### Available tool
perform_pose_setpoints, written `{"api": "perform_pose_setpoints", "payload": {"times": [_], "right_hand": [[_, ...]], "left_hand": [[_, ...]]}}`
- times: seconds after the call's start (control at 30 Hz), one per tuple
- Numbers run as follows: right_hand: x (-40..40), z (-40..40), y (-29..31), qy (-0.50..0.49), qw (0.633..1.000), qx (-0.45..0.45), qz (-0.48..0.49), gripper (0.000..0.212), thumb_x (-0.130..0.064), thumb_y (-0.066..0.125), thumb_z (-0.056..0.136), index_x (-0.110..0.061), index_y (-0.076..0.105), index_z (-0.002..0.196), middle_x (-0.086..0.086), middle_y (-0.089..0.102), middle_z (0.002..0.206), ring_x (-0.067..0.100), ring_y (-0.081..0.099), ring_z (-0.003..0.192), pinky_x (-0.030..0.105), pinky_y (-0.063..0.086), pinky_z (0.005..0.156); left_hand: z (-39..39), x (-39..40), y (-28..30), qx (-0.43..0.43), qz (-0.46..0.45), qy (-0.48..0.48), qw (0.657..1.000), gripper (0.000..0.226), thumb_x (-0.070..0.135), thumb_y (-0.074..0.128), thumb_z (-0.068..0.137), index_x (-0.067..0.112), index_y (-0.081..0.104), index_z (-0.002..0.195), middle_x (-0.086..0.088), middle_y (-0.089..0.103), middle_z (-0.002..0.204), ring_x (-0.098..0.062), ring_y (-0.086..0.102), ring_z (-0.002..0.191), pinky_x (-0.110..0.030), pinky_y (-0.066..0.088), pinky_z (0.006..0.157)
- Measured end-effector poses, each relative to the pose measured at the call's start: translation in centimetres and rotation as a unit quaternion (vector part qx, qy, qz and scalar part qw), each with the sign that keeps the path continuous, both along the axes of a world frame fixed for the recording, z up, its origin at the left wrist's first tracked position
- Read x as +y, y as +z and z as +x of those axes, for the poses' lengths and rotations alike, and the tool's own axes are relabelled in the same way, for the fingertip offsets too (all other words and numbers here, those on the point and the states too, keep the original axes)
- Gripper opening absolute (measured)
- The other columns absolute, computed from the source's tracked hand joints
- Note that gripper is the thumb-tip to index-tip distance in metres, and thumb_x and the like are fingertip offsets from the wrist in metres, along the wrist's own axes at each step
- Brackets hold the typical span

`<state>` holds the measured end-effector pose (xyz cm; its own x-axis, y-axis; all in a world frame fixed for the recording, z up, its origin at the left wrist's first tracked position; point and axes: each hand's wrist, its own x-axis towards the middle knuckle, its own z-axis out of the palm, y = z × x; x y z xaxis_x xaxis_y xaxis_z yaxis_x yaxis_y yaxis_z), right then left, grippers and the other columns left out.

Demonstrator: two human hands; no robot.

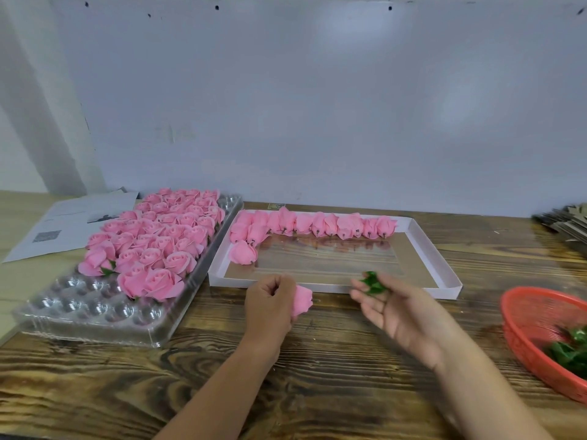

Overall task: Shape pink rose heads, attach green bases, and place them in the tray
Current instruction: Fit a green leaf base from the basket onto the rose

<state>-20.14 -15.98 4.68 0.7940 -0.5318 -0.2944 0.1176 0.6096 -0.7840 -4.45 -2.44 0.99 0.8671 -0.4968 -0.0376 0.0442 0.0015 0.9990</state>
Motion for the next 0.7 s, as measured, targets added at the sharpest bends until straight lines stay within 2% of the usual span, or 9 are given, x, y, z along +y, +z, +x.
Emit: {"api": "perform_pose_setpoints", "payload": {"times": [0.07,0.17,0.23,0.3,0.4,0.53,0.7], "right_hand": [[0.9,1.1,-1.0,0.013,1.000,-0.009,0.016,0.034,-0.024,0.062,0.082,-0.003,0.067,0.108,0.016,0.073,0.114,0.023,0.075,0.093,0.027,0.061,0.064],[1.9,1.7,-1.9,0.015,1.000,-0.015,0.011,0.043,-0.026,0.067,0.083,0.000,0.066,0.116,0.019,0.071,0.119,0.026,0.072,0.106,0.027,0.061,0.071],[2.4,1.7,-2.2,0.017,1.000,-0.005,-0.006,0.042,-0.029,0.070,0.082,-0.002,0.067,0.114,0.016,0.073,0.116,0.025,0.073,0.102,0.027,0.061,0.071],[2.8,1.6,-2.4,0.010,1.000,0.009,-0.019,0.036,-0.030,0.073,0.078,-0.008,0.069,0.107,0.009,0.073,0.105,0.019,0.072,0.084,0.025,0.059,0.064],[3.4,1.6,-2.5,0.012,0.999,0.016,-0.027,0.029,-0.027,0.075,0.078,-0.012,0.070,0.103,0.006,0.065,0.092,0.010,0.058,0.066,0.019,0.051,0.051],[4.3,2.0,-2.6,0.013,0.998,0.018,-0.056,0.041,-0.024,0.072,0.080,-0.007,0.071,0.117,0.006,0.062,0.096,0.009,0.052,0.065,0.018,0.045,0.050],[4.9,2.1,-3.0,0.018,0.995,0.007,-0.094,0.033,-0.011,0.066,0.089,-0.009,0.070,0.122,0.016,0.072,0.101,0.016,0.069,0.081,0.022,0.057,0.067]], "left_hand": [[0.0,0.1,0.1,-0.005,-0.008,0.001,1.000,0.041,0.021,0.057,0.099,-0.007,0.053,0.069,-0.006,0.047,0.061,-0.009,0.041,0.044,-0.022,0.030,0.038],[-0.1,0.1,0.2,-0.003,-0.020,0.000,1.000,0.041,0.018,0.056,0.100,-0.005,0.053,0.066,-0.010,0.044,0.061,-0.011,0.038,0.043,-0.022,0.028,0.038],[-0.1,0.2,0.1,-0.008,-0.019,-0.004,1.000,0.039,0.018,0.055,0.100,0.000,0.056,0.065,-0.009,0.044,0.060,-0.011,0.039,0.044,-0.023,0.028,0.038],[-0.1,0.1,0.1,-0.011,-0.017,-0.009,1.000,0.039,0.018,0.055,0.100,-0.001,0.055,0.065,-0.010,0.044,0.061,-0.012,0.039,0.045,-0.023,0.028,0.038],[-0.3,0.0,0.1,-0.009,-0.011,-0.006,1.000,0.039,0.017,0.056,0.099,-0.001,0.055,0.065,-0.010,0.045,0.064,-0.014,0.040,0.048,-0.023,0.028,0.038],[-0.4,0.0,0.2,-0.015,-0.008,-0.005,1.000,0.040,0.016,0.056,0.099,-0.009,0.052,0.068,-0.010,0.044,0.063,-0.017,0.039,0.049,-0.022,0.027,0.038],[-0.5,0.0,0.3,-0.033,-0.001,-0.003,0.999,0.038,0.016,0.057,0.098,-0.005,0.054,0.066,-0.009,0.045,0.061,-0.019,0.041,0.052,-0.023,0.030,0.039]]}}
